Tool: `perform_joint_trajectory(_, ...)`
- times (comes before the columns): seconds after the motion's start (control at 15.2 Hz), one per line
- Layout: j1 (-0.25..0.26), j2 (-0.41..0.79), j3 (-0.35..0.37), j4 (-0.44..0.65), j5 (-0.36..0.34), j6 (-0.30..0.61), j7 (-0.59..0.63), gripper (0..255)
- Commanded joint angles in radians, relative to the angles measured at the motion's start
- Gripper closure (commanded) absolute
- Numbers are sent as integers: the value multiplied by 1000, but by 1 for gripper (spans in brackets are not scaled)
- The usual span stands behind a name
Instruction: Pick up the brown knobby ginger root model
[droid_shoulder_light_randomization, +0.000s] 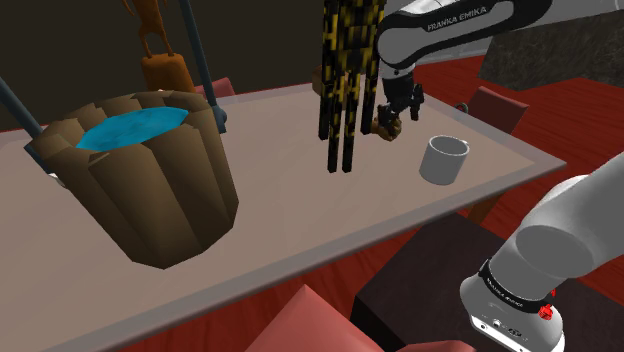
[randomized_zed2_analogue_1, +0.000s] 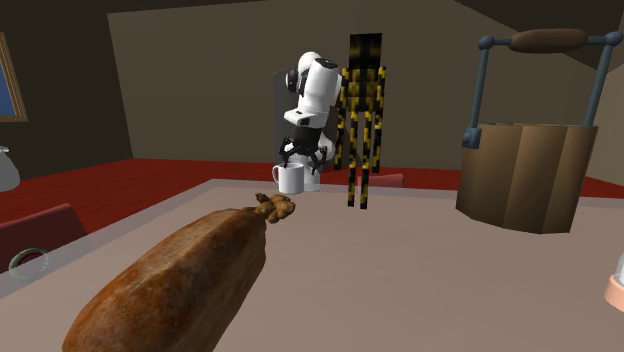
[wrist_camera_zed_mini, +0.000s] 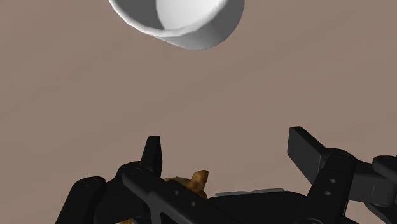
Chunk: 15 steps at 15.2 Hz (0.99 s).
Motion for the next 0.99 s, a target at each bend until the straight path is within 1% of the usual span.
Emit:
perform_joint_trajectory(0.0, -17, 79, 4, 51, -45, 11, 50, 0)
perform_joint_trajectory(0.33, -48, 274, -1, 199, -153, 11, 169, 0)
perform_joint_trajectory(0.4, -47, 274, -2, 199, -153, 11, 169, 0)
perform_joint_trajectory(0.86, -49, 309, -5, 138, -163, 101, 202, 0)
perform_joint_trajectory(0.92, -49, 309, -5, 138, -163, 101, 202, 0)
